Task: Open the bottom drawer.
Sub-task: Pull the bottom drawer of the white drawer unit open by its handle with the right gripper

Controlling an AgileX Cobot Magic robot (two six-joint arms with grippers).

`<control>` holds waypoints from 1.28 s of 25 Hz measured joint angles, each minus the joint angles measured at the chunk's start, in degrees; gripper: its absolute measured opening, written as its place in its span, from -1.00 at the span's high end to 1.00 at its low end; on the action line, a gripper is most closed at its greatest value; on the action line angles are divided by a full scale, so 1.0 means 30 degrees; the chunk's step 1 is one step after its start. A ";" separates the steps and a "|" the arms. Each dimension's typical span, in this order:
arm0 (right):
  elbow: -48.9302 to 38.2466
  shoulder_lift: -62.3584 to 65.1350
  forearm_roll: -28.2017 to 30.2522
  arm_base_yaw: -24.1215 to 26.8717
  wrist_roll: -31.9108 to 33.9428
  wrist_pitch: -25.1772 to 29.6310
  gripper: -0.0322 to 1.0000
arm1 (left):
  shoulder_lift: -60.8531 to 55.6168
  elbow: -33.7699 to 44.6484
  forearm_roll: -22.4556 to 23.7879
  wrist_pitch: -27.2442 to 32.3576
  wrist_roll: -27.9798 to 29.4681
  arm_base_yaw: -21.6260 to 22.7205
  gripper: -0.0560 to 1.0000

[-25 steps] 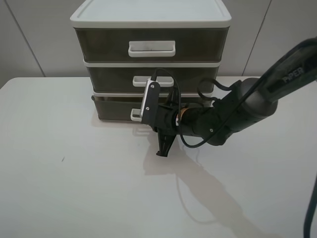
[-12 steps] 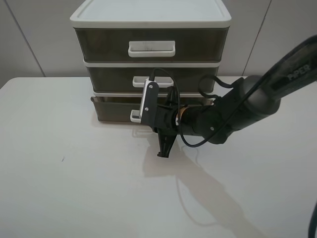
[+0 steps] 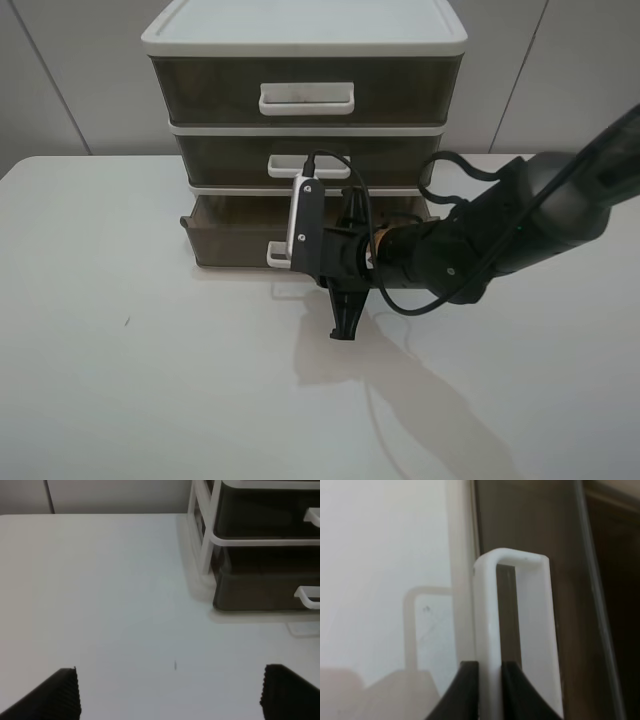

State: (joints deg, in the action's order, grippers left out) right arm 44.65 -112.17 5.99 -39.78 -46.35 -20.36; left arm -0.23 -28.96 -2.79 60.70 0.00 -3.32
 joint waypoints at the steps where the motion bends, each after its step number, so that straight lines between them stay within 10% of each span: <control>1: -0.0186 0.0180 0.0022 -0.0045 0.0000 0.0147 0.75 | 0.0000 0.0000 0.0000 0.0000 0.0000 0.0000 -0.52; 32: -0.2152 0.2186 -0.2599 -0.2823 0.0137 0.2308 0.76 | 0.0000 0.0000 0.0000 0.0000 0.0000 0.0000 -0.52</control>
State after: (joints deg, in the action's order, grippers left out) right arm 38.19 -105.61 -1.81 -48.25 -45.94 -13.44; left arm -0.23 -28.96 -2.79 60.70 0.00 -3.32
